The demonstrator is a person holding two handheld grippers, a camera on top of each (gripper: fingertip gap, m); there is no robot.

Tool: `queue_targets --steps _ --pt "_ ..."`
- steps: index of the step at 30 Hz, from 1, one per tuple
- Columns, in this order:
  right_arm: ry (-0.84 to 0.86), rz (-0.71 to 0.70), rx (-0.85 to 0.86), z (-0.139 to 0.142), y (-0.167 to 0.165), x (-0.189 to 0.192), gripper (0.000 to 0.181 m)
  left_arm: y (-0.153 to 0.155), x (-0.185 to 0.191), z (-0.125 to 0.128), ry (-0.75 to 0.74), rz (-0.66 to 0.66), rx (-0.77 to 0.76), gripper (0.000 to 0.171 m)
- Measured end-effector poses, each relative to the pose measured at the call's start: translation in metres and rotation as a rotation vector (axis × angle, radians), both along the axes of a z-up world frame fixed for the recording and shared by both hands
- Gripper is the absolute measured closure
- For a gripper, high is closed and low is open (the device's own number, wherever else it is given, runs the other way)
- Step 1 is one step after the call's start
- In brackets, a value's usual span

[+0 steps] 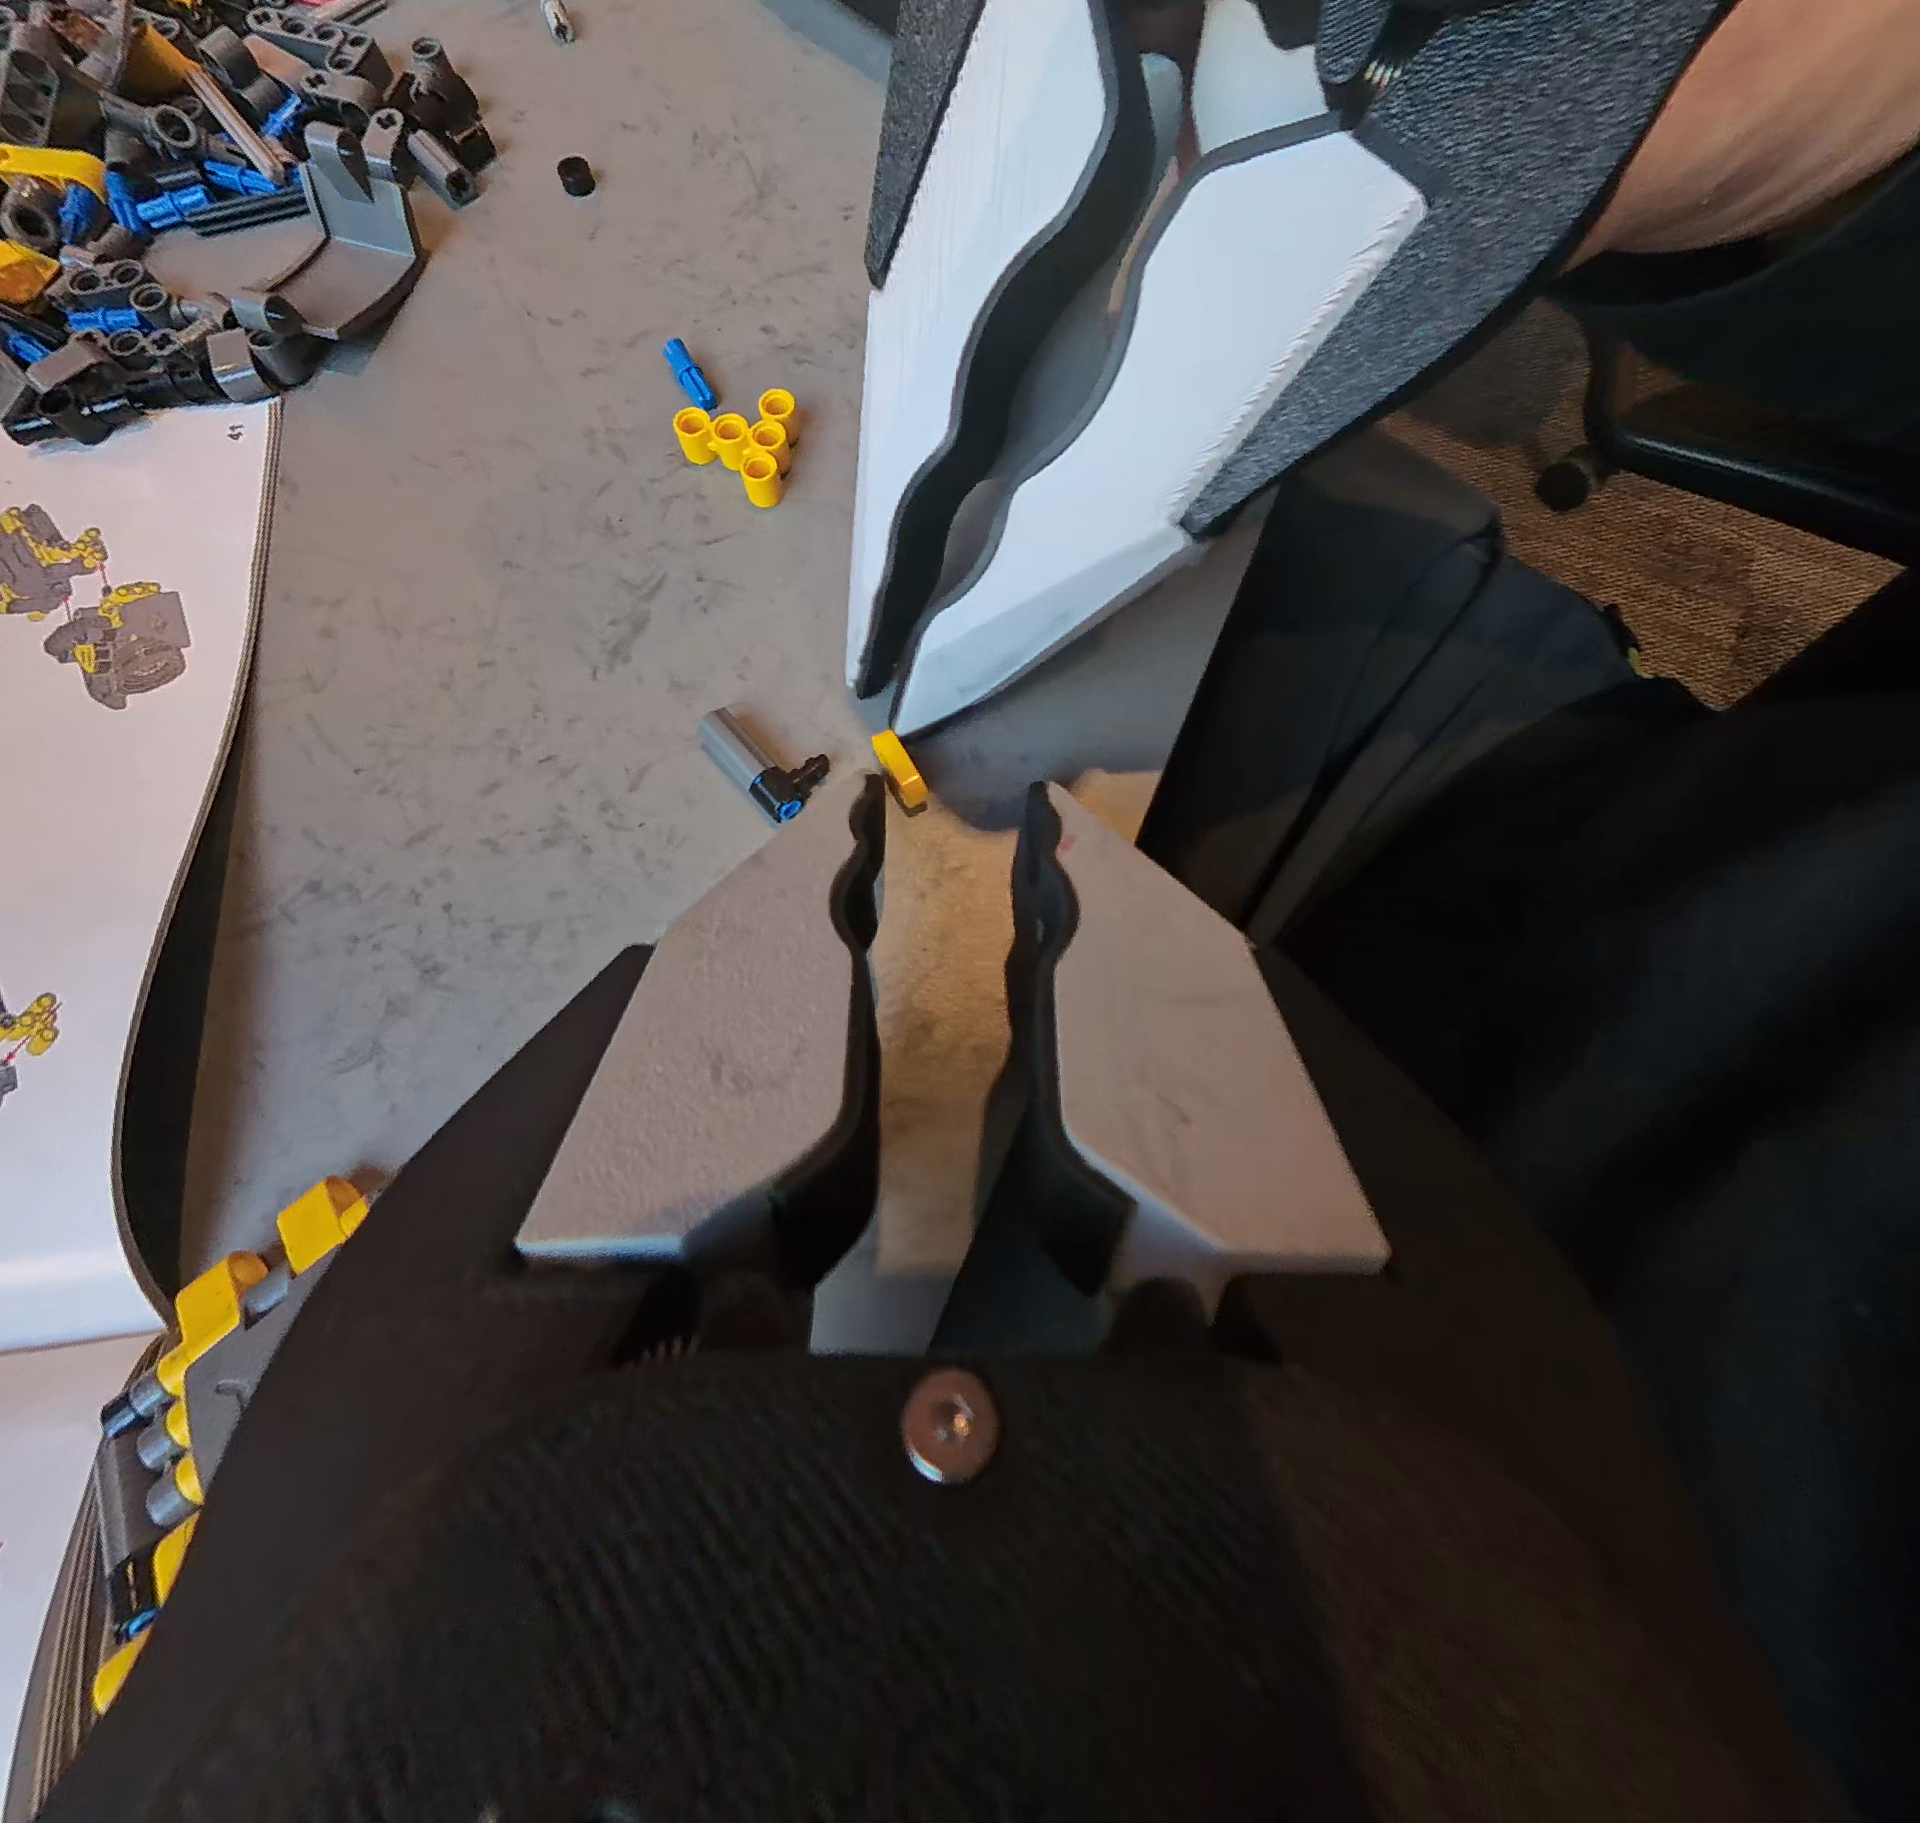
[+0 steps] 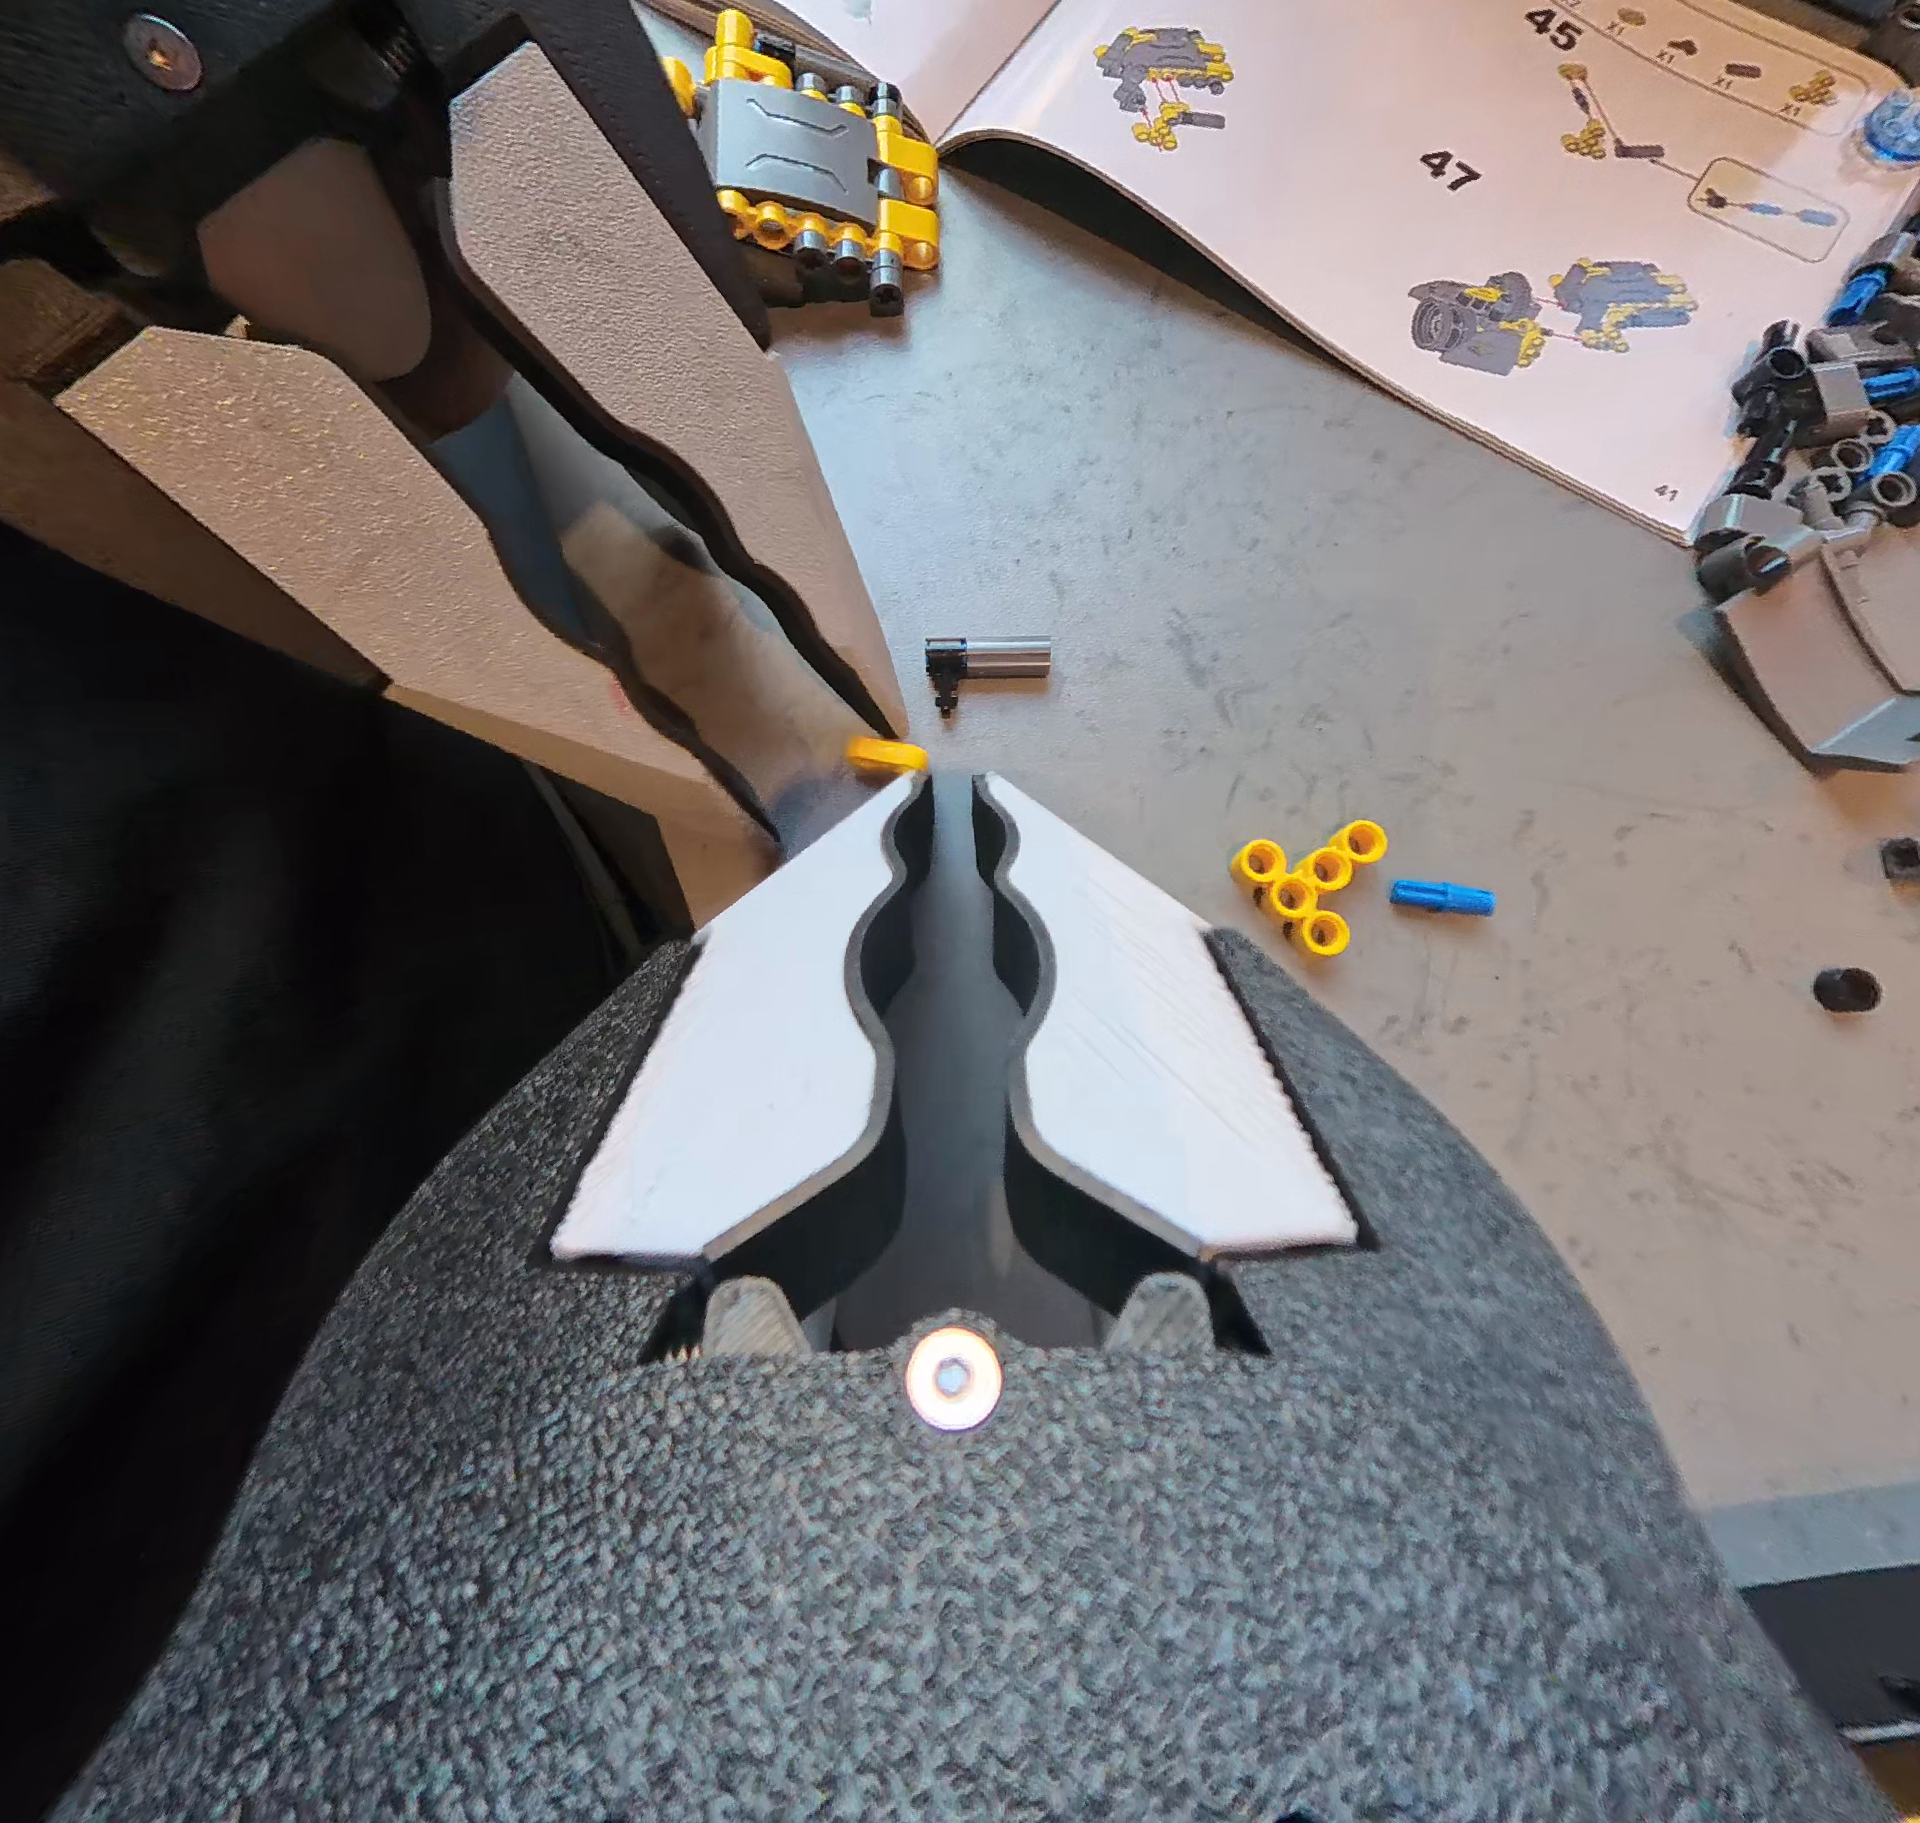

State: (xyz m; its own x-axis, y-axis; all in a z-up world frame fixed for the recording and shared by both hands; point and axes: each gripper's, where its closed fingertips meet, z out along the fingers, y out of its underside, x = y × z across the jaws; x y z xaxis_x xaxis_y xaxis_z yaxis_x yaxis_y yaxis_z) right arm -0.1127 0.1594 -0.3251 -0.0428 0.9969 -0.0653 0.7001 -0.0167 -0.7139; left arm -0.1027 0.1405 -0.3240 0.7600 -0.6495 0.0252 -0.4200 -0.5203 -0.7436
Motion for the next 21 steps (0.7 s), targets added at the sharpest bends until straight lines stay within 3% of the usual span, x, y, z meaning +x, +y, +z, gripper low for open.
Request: queue_targets --steps 6,14,16,18,21 --pt "0.008 -0.026 -0.001 0.004 0.006 0.004 0.175 -0.004 -0.011 0.004 0.008 0.031 -0.030 0.144" --pt "0.067 -0.049 -0.076 0.015 -0.009 -0.001 0.156 0.019 -0.057 0.035 0.069 0.060 -0.031 0.143" --pt "0.059 -0.059 -0.085 0.014 -0.011 -0.002 0.153 0.023 -0.057 0.039 0.099 -0.013 -0.028 0.143" --pt "0.055 -0.072 -0.088 0.012 -0.012 -0.002 0.153 0.021 -0.049 0.039 0.179 -0.195 0.020 0.139" --pt "0.050 -0.099 -0.098 0.007 -0.012 -0.002 0.153 0.015 -0.046 0.030 0.379 -0.456 0.160 0.147"
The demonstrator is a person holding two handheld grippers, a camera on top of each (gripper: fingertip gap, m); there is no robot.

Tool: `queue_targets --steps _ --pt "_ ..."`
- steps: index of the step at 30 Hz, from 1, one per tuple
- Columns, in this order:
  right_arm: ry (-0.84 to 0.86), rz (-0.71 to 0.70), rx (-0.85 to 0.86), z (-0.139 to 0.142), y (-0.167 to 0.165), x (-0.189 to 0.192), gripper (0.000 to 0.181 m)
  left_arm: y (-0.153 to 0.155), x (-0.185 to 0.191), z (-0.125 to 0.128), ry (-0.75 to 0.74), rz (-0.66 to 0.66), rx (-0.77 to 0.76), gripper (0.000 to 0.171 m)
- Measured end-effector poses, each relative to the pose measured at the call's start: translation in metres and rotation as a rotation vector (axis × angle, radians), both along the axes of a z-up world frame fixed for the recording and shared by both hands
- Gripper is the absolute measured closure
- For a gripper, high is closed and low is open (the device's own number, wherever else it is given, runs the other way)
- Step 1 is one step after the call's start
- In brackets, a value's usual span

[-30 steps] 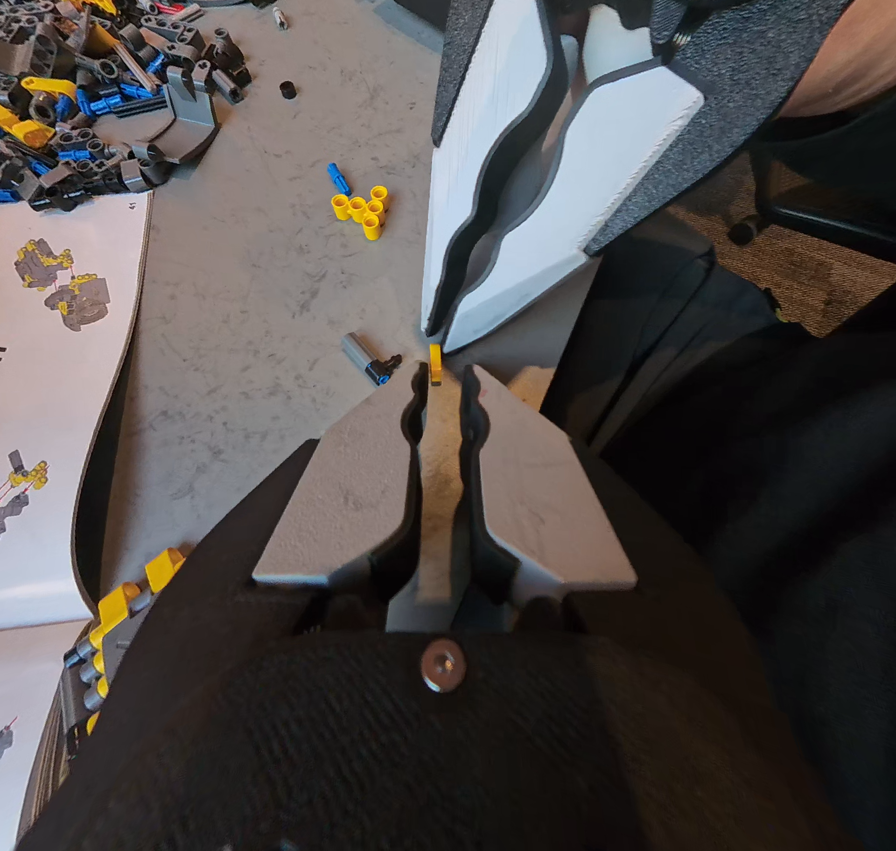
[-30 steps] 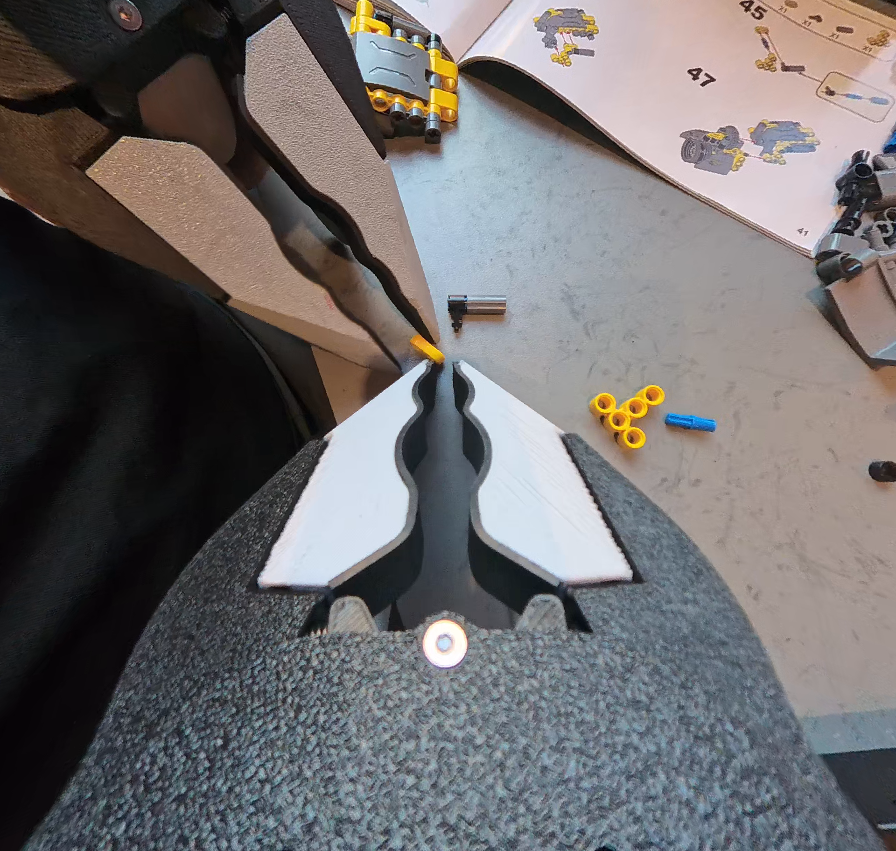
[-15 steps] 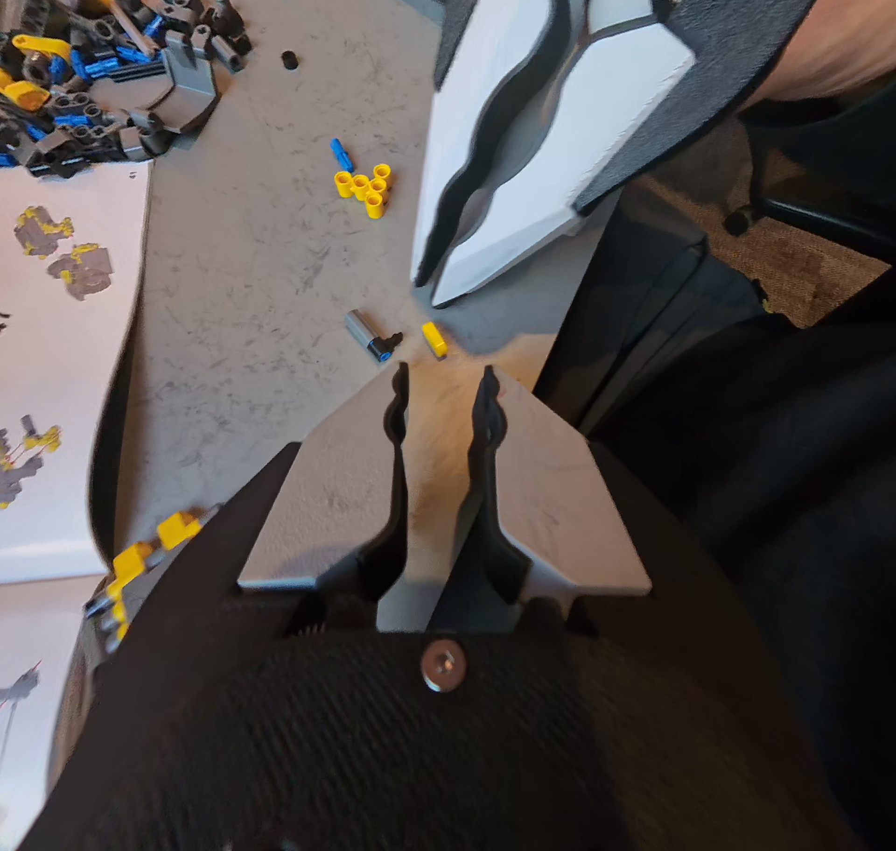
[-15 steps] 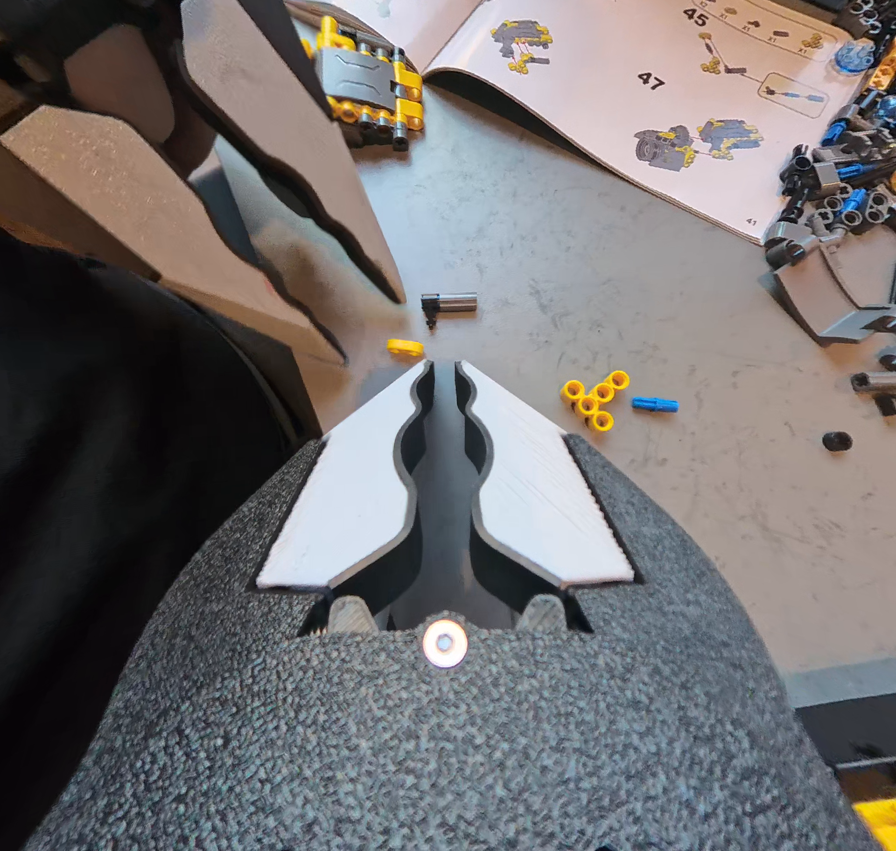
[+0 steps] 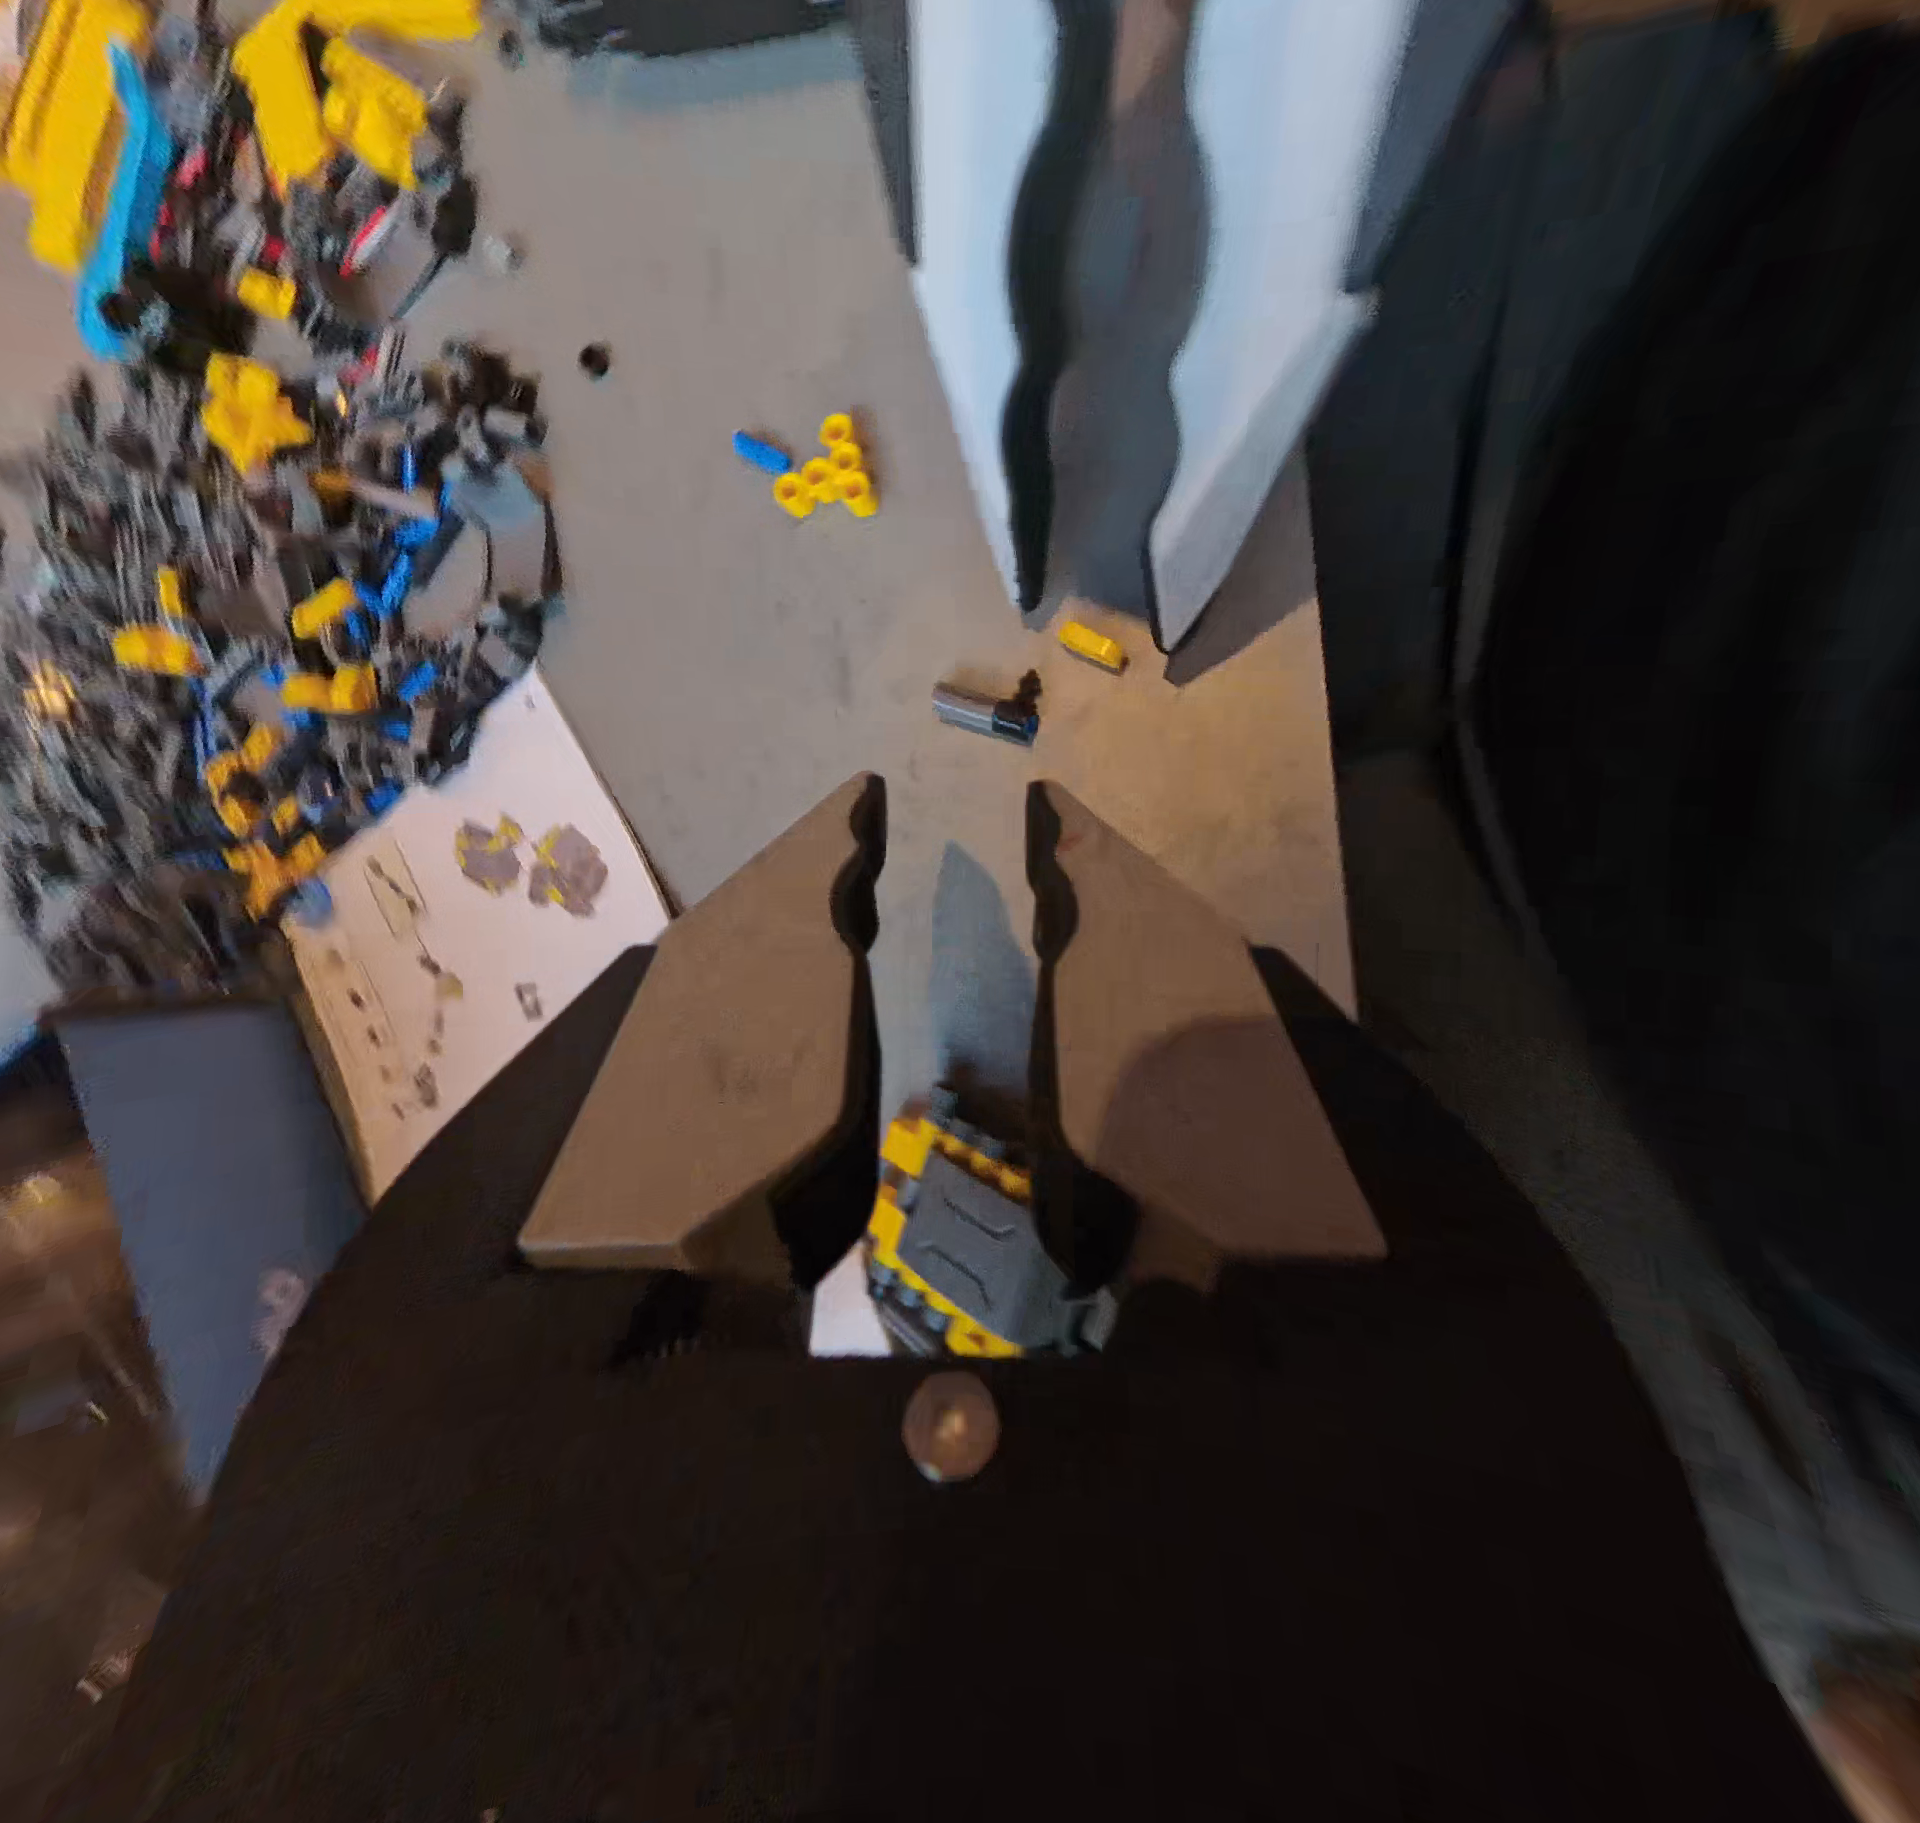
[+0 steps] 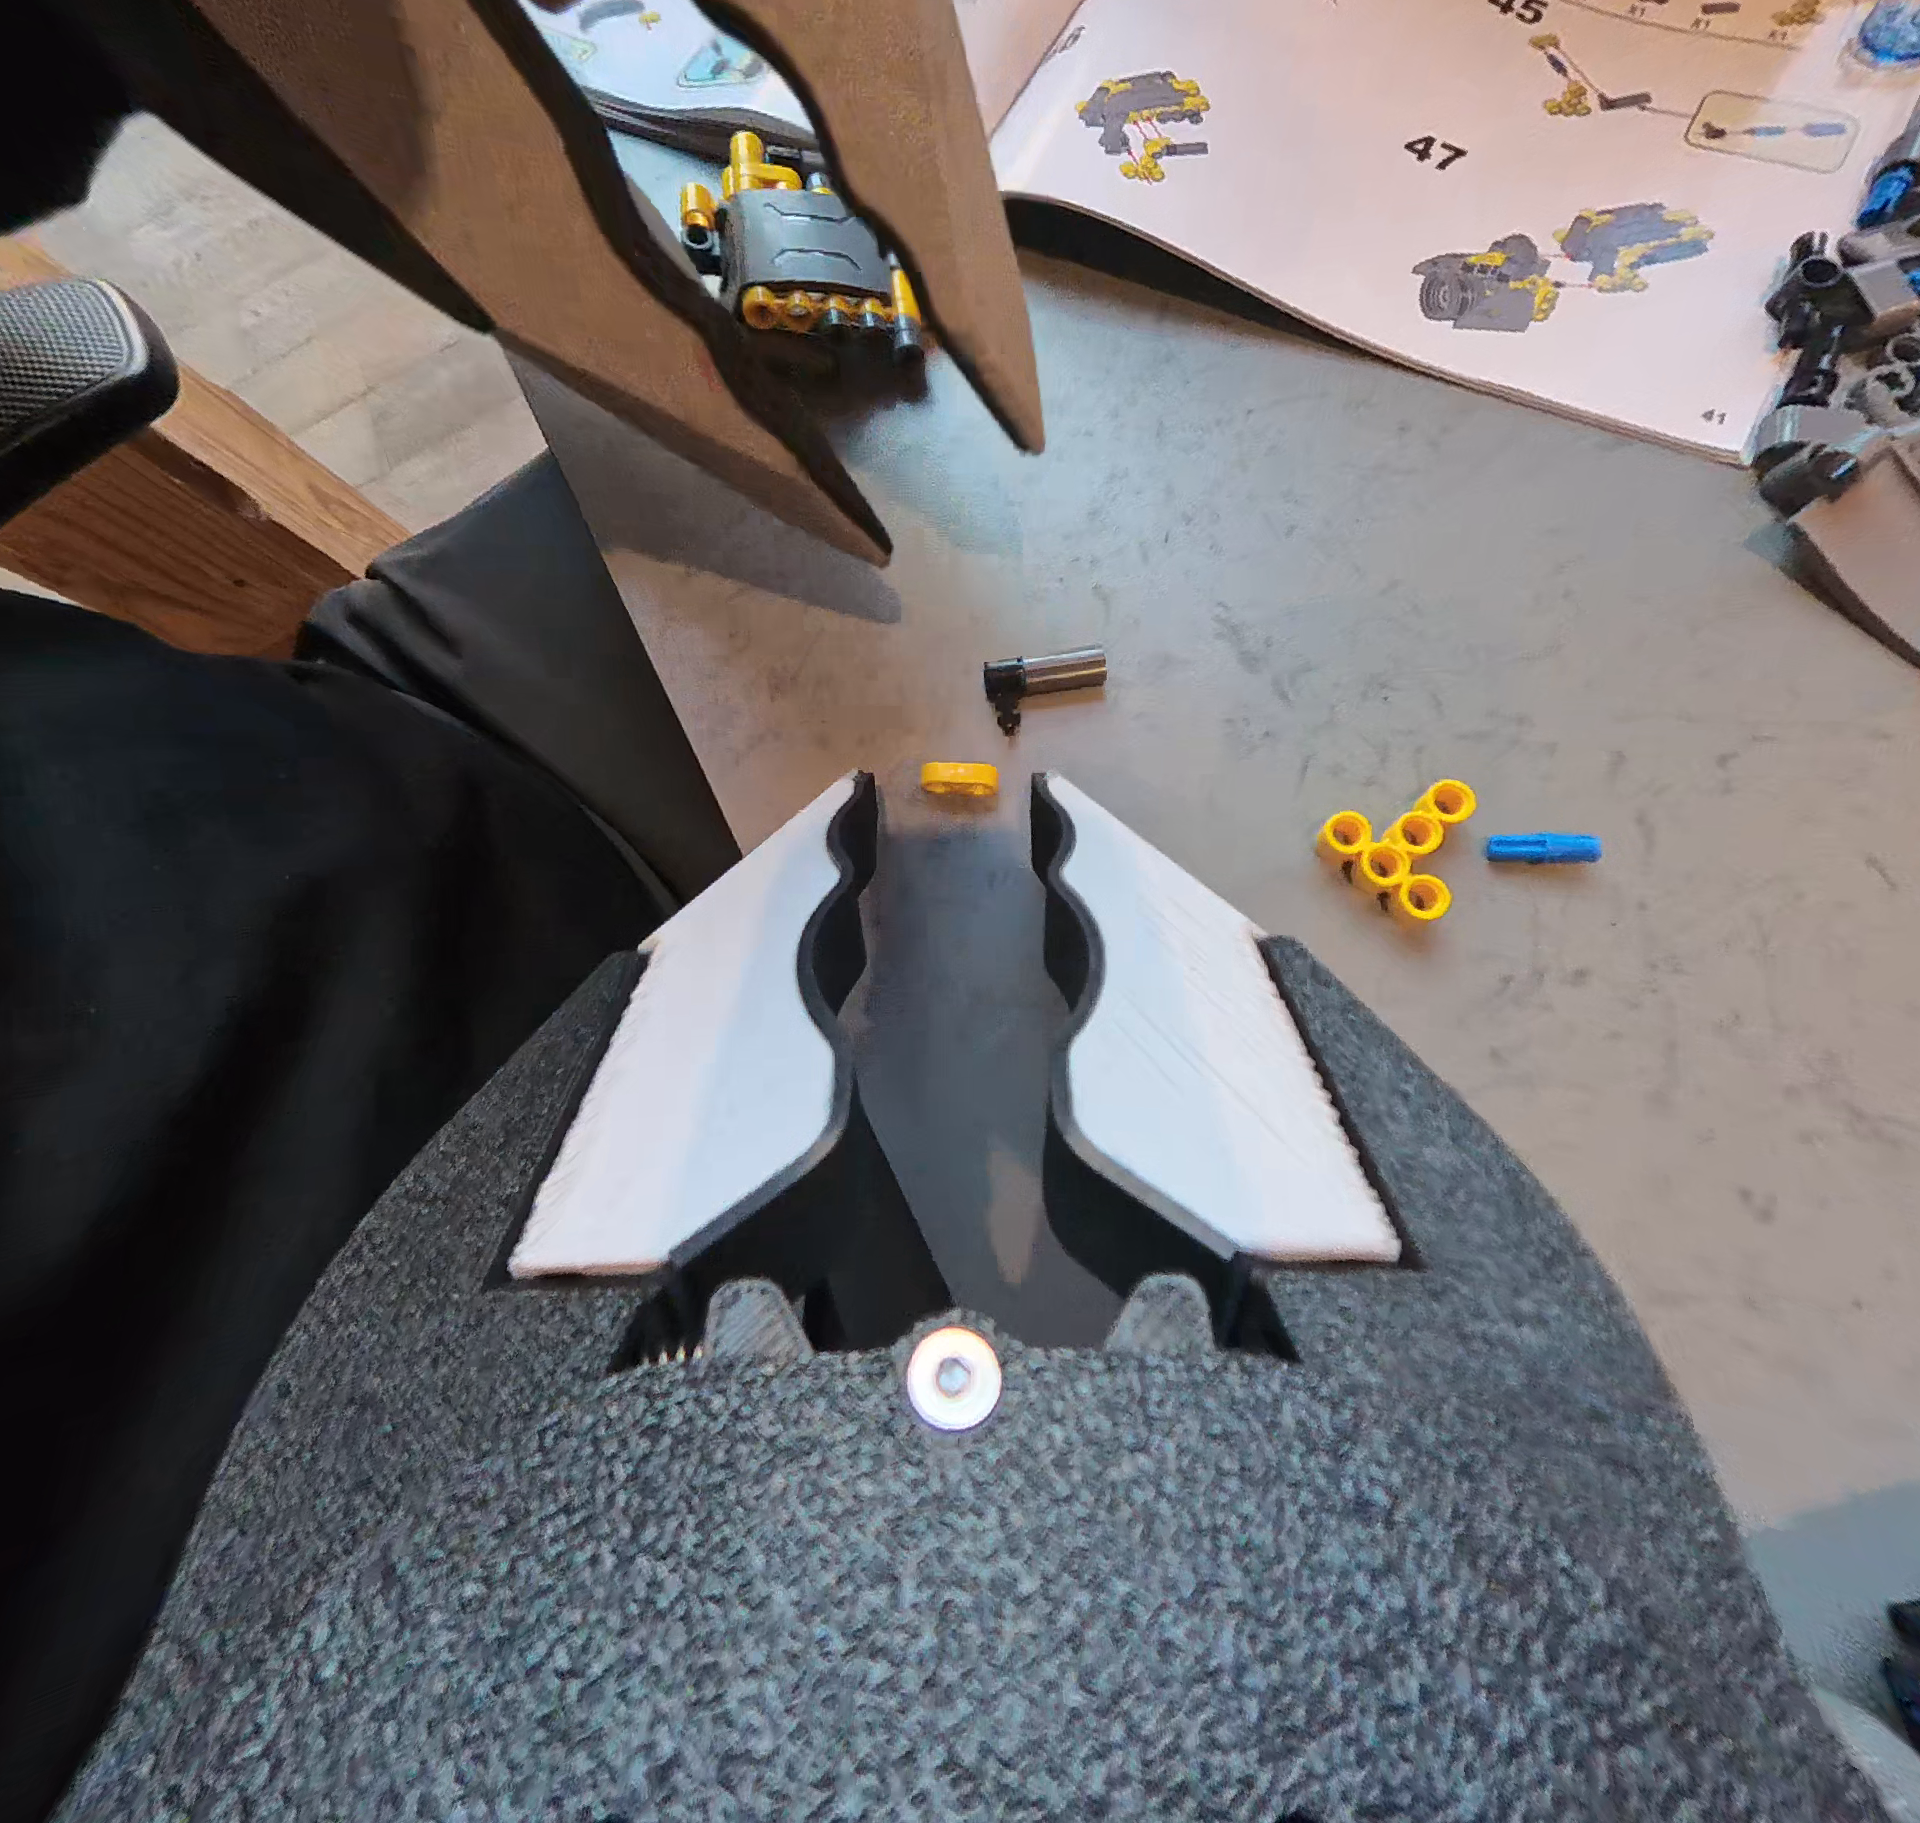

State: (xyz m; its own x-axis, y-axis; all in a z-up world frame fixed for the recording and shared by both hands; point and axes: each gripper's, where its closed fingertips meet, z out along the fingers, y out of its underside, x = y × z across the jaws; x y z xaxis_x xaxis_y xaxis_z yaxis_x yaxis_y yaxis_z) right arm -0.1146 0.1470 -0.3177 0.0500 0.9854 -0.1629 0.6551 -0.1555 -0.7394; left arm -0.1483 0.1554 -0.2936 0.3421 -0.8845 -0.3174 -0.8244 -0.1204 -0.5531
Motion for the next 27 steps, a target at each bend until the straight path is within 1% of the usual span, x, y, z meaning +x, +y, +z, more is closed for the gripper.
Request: queue_targets --steps 1,2,4,7,11,14,18,24,27 --pt "0.000 -0.004 -0.004 -0.001 -0.001 0.000 0.153 -0.002 0.004 -0.002 0.019 -0.055 0.001 0.147" --pt "0.000 -0.008 -0.006 -0.002 -0.001 0.000 0.153 -0.002 0.008 -0.004 0.014 -0.082 -0.025 0.147" --pt "0.005 -0.016 -0.003 -0.004 -0.001 -0.001 0.152 0.001 0.016 -0.005 -0.015 -0.095 -0.096 0.139" --pt "0.012 -0.020 0.005 -0.005 -0.001 -0.003 0.153 0.008 0.021 -0.005 -0.041 -0.118 -0.160 0.136" --pt "0.010 -0.024 0.020 -0.005 0.000 -0.002 0.155 0.009 0.018 -0.021 0.010 -0.141 -0.240 0.131" --pt "0.006 -0.023 0.032 -0.005 0.000 -0.001 0.155 0.010 0.014 -0.031 0.054 -0.153 -0.256 0.132" --pt "0.012 -0.020 0.026 -0.005 -0.001 -0.003 0.156 0.012 0.017 -0.031 0.038 -0.173 -0.263 0.136" --pt "0.008 -0.015 0.046 -0.006 0.000 -0.003 0.161 0.006 0.020 -0.033 0.025 -0.204 -0.309 0.149" --pt "0.007 -0.017 0.057 -0.007 0.001 -0.003 0.166 0.006 0.020 -0.033 0.013 -0.199 -0.310 0.150"
